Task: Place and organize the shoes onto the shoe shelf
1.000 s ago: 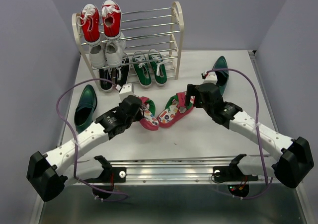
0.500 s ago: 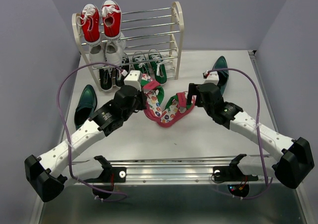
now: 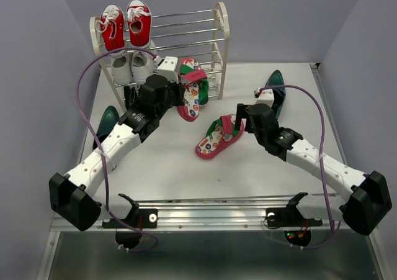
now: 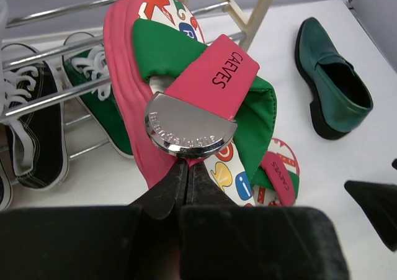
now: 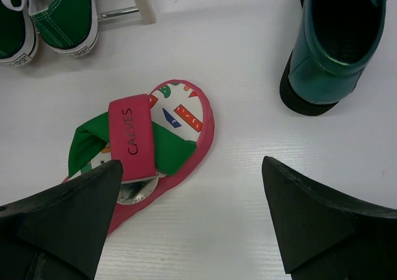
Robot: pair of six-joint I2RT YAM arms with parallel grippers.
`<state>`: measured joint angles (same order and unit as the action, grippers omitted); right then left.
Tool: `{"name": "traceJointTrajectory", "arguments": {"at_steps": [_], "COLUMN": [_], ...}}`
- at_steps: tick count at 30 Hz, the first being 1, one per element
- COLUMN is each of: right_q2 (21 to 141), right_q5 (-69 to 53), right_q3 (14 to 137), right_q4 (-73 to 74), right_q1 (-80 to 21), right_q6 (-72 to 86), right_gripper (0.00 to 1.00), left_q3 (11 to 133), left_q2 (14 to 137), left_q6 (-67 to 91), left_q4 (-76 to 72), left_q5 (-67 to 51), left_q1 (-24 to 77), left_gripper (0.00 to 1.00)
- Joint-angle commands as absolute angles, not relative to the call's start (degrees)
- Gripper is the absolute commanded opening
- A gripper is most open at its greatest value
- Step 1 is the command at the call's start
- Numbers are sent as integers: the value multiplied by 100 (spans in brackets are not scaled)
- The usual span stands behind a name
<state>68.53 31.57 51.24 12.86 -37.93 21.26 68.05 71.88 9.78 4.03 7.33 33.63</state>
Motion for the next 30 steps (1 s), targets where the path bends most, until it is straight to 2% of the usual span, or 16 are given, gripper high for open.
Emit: {"name": "traceJointTrajectory", "arguments": {"at_steps": [1, 10, 30], "right_q2": [6961, 7268, 8042], "right_q5": [3436, 3595, 3753], "right_q3": [5282, 5545, 6021], "right_q4": [1195, 1187, 1108], "right_q1": [-3823, -3823, -3823], "right_q6": [2030, 2013, 2057], "right_gripper": [100, 100, 100], "left_q3": [7225, 7339, 7901], "left_q2": [7303, 7866, 9017], "left_q6": [703, 738, 149], "left_q4": [-990, -2143, -3164], "left_q5": [431, -281, -1212], "left_q1": [3077, 2391, 1556], "left_gripper": [0, 0, 0]}}
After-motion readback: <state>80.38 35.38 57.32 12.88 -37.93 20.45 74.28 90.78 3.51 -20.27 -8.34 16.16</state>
